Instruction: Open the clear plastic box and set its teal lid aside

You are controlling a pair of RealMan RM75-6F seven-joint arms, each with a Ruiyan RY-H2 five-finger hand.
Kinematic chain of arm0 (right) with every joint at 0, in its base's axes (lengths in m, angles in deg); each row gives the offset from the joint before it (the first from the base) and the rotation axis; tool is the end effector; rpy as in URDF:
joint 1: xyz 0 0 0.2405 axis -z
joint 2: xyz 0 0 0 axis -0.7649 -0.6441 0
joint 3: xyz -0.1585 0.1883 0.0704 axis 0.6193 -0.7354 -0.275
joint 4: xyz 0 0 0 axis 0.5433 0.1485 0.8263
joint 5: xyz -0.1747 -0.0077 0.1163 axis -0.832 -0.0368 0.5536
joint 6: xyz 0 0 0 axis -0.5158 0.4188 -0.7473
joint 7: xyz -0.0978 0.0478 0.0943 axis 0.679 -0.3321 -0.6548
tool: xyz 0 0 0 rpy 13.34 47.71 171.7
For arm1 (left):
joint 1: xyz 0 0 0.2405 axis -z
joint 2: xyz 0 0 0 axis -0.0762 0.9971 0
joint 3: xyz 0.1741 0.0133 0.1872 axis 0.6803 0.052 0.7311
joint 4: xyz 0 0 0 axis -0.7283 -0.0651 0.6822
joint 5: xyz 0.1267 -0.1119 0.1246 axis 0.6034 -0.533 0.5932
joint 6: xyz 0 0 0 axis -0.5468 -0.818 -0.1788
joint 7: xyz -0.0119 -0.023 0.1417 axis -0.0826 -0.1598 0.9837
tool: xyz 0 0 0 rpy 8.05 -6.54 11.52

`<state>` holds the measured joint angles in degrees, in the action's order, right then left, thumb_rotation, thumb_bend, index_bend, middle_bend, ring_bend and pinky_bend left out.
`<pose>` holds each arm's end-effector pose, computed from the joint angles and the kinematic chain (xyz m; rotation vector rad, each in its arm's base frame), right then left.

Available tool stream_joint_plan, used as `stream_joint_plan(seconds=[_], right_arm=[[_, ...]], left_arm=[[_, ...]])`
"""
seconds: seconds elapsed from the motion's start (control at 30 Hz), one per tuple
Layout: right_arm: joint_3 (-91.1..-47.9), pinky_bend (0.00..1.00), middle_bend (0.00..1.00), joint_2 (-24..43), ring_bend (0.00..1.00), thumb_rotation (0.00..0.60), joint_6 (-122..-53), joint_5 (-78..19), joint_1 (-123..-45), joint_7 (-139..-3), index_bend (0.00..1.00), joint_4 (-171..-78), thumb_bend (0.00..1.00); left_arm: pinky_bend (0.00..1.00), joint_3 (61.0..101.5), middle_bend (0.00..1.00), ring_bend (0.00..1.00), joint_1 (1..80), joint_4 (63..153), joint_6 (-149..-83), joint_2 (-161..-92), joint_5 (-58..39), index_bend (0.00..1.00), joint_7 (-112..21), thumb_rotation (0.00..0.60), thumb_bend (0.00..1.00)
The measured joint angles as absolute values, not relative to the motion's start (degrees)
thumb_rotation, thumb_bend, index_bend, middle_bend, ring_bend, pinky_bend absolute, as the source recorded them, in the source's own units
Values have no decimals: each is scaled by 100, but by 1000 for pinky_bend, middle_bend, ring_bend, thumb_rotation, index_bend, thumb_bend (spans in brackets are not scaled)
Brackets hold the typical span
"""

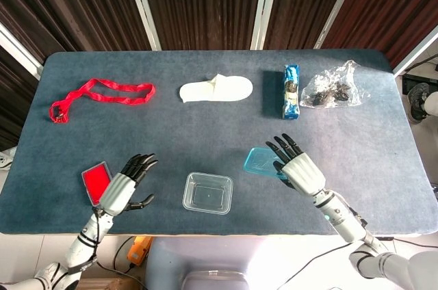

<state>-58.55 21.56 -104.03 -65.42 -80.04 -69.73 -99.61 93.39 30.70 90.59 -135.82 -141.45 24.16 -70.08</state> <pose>-0.2518 -0.3056 0.0094 1.9050 -0.3862 1.0455 -0.2477 0.2667 -0.0135 -1.7559 -1.0033 -1.4109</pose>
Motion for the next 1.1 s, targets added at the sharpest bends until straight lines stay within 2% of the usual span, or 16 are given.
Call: stream_joint_plan(seconds=[0.03,0.1,0.2,0.27,0.3,0.33,0.47,0.57,0.83,1.0,1.1], right_arm=[[-5832,0,229,2214,24,600,-10356,-6523,-7988,-7014,757,-9803,692],[-5772,0,226,2378,23,600,-10240,-6492,-7959,-7132,645,-9458,683],[-5679,0,193,2567,11,600,-10046,-6467,-7937,-7283,453,-9176,582],[-5627,0,124,2621,1,600,-9965,-6451,-7927,-7332,227,-9131,409],[-5623,0,66,2621,0,600,-9961,-6448,-7927,-7329,94,-9133,286],[-5618,0,28,2616,0,600,-9956,-6444,-7925,-7319,22,-9141,216],[-5561,0,0,2358,0,600,-9633,-6332,-7910,-7319,0,-9530,147],[-5535,0,0,1910,0,600,-9318,-6203,-7909,-7183,0,-10336,127],[-5467,0,0,74,0,600,-8846,-5726,-7773,-6226,0,-13053,112],[-5428,0,0,-963,0,600,-9312,-5471,-7296,-5792,0,-14189,112],[-5445,0,0,-1069,0,600,-10011,-5333,-6851,-5501,0,-14377,112]], left_arm=[[0,9318,0,0,3034,9079,-13598,-14110,2378,0,-7013,600,315],[0,9279,0,0,2982,9118,-13619,-14057,2319,0,-7072,600,314],[0,9241,0,0,2911,9125,-13643,-13996,2274,0,-7128,600,314],[0,9238,0,0,2904,9122,-13648,-13989,2273,0,-7130,600,314],[0,9235,0,0,2894,9119,-13652,-13984,2272,0,-7131,600,314],[0,9231,0,0,2879,9116,-13661,-13973,2267,0,-7129,600,314],[0,9236,0,0,2786,9184,-13589,-13845,2195,0,-7038,600,313],[0,9245,0,0,2716,9233,-13604,-13776,2190,0,-6875,600,312],[0,9284,0,0,2367,9590,-13873,-13305,2143,0,-5991,600,313],[0,9386,0,0,1999,10618,-13984,-12558,1923,0,-4921,600,324],[0,9433,0,0,1660,11485,-14205,-12085,1744,0,-4071,600,335]])
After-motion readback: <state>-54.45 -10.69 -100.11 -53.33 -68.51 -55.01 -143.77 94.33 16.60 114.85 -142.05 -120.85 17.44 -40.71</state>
